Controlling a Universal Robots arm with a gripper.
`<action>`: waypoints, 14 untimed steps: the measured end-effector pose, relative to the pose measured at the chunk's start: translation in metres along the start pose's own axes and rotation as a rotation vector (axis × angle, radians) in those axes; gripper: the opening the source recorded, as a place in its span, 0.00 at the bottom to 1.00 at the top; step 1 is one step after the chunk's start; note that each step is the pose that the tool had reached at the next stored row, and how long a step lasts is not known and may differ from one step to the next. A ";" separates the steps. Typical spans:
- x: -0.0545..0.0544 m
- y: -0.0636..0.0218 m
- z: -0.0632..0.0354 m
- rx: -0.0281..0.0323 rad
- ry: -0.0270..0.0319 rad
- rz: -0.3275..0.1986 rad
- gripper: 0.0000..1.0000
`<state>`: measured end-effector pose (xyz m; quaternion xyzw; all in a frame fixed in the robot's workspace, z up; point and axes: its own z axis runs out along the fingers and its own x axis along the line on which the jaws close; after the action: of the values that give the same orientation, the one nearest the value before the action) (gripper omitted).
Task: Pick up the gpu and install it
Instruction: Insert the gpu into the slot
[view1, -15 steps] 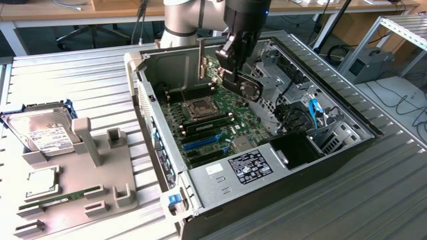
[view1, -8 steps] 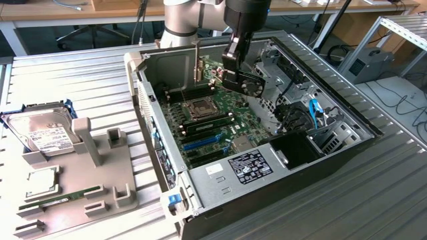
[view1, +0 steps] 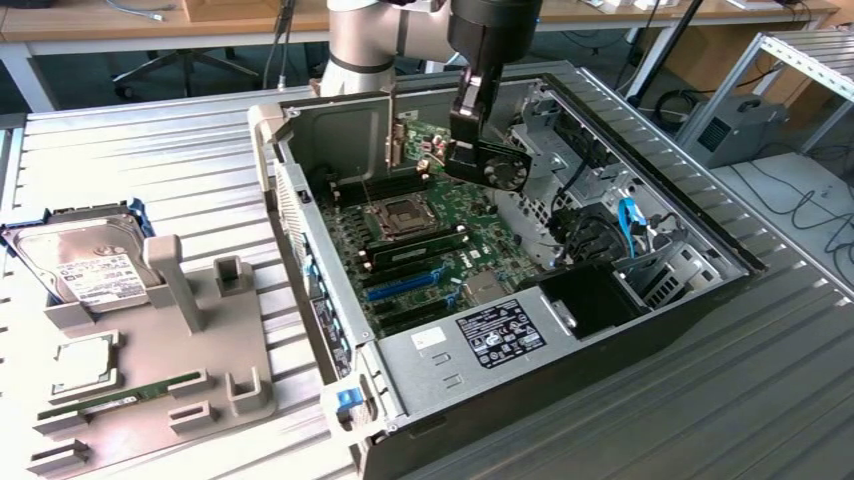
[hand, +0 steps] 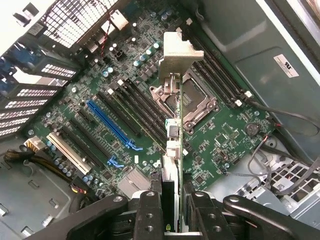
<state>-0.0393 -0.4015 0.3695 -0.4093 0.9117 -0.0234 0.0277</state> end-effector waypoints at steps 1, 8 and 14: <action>0.000 0.0000 0.0000 0.0000 -0.0002 -0.004 0.26; 0.000 0.0000 0.0001 -0.0005 -0.0016 -0.036 0.26; 0.000 0.0000 0.0004 -0.0007 -0.0029 -0.065 0.26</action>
<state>-0.0393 -0.4015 0.3692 -0.4388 0.8978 -0.0234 0.0280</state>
